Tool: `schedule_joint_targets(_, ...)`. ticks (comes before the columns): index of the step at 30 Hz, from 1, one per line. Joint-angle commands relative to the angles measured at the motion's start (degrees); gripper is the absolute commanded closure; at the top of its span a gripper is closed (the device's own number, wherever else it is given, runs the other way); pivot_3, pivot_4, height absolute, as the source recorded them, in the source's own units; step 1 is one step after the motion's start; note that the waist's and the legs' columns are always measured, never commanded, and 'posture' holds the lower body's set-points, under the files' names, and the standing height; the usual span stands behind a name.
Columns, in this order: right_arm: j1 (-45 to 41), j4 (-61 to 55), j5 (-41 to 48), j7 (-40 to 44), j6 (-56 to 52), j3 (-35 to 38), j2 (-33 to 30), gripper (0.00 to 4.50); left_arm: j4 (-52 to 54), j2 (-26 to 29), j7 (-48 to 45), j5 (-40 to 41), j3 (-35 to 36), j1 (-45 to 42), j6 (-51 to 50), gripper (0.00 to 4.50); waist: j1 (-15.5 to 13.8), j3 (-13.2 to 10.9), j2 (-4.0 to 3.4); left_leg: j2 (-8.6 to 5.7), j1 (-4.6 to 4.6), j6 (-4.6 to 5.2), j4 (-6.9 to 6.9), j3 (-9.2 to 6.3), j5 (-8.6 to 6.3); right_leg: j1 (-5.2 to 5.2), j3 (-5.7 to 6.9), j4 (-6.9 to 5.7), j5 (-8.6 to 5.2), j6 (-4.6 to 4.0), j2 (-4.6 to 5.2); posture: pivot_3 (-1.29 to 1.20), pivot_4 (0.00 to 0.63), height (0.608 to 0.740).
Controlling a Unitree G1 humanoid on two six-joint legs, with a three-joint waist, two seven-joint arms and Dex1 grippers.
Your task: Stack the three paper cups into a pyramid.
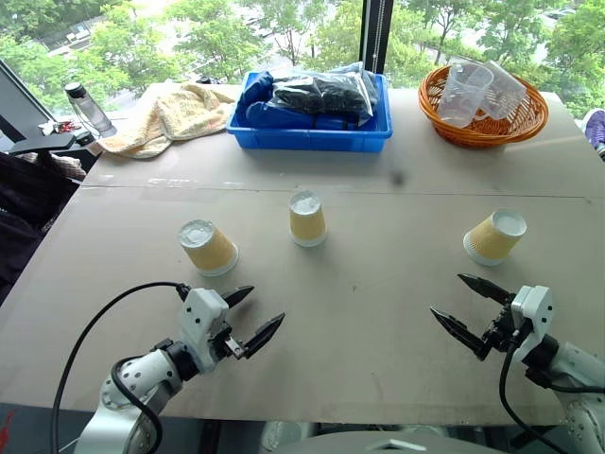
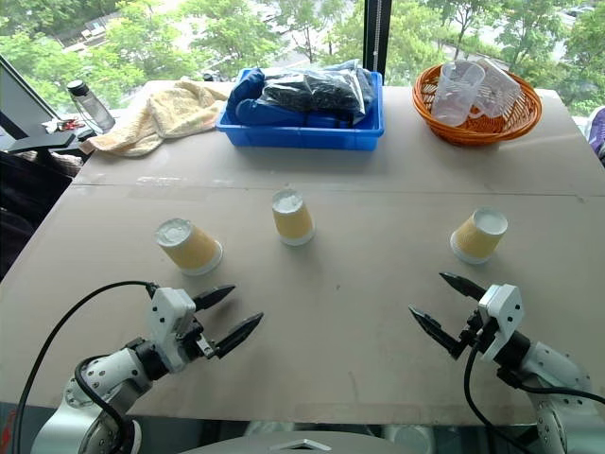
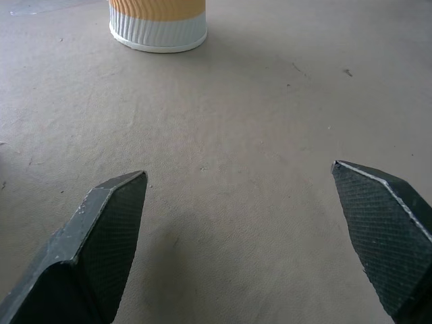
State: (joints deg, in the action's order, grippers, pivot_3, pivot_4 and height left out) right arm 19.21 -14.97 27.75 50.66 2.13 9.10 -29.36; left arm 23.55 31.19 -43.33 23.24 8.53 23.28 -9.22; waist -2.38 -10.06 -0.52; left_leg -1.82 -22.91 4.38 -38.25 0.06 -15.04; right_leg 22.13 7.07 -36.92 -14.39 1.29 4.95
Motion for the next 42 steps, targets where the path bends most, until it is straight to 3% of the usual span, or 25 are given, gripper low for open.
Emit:
schedule_joint_targets(1, 0.18, -1.18, 0.75, 1.11, 0.38, 1.01, -0.81, 0.02, 3.32, -0.48, -0.02, 1.25, 0.86, 1.73, 0.77, 0.00, 0.00, 0.00, 0.00, 0.00, 0.00, 0.00, 0.00, 0.00, 0.00, 0.00, 0.00, 0.00, 0.00, 0.00, 0.00, 0.00, 0.150, 0.740)
schedule_joint_targets(18, -1.62, 1.61, 0.70, 4.81, 1.40, 0.44, -1.30, 0.02, 5.11, -2.64, 2.56, 1.53, 2.84, 3.36, 2.09, 0.00, -0.01, -0.02, 0.00, 0.01, -0.01, 0.02, 0.00, 0.04, 0.00, -0.01, -0.04, 0.08, 0.00, -0.01, 0.00, 0.00, 0.150, 0.740)
schedule_joint_targets(23, -2.27, 1.27, 1.02, 5.74, 2.04, 0.21, -1.09, 0.02, 3.54, -6.19, 8.74, -2.06, 5.13, 2.41, 5.35, 0.00, -0.02, -0.03, 0.01, 0.01, -0.01, 0.02, 0.00, 0.04, -0.01, -0.02, -0.04, 0.08, 0.01, 0.00, 0.00, 0.00, 0.150, 0.740)
schedule_joint_targets(30, -3.59, -7.42, 9.27, 7.83, -5.45, -0.43, -2.84, 0.02, 8.18, -11.73, 11.92, -0.87, 9.28, 5.90, 11.50, 0.00, 0.19, -0.08, 0.08, 0.02, -0.02, 0.04, 0.00, 0.05, 0.00, -0.02, -0.04, 0.08, 0.02, 0.00, 0.00, 0.00, 0.150, 0.740)
schedule_joint_targets(37, -7.66, -13.72, 13.73, 9.30, -11.46, -2.96, -5.33, 0.02, 7.95, -15.61, 23.10, -2.76, 14.36, 4.30, 7.68, 0.00, -0.15, -0.13, 0.17, 0.02, -0.03, 0.01, -0.01, 0.05, -0.02, 0.00, -0.04, 0.09, 0.02, 0.02, 0.00, 0.00, 0.150, 0.740)
schedule_joint_targets(42, -11.53, -14.78, 15.19, 9.22, -14.57, -4.00, -6.04, 0.02, 4.03, -13.77, 24.87, -4.10, 15.06, -0.80, 5.57, 0.00, -0.20, -0.13, 0.26, 0.02, -0.02, 0.05, -0.04, 0.05, 0.00, -0.01, -0.01, 0.08, 0.03, 0.04, -0.04, 0.00, 0.150, 0.740)
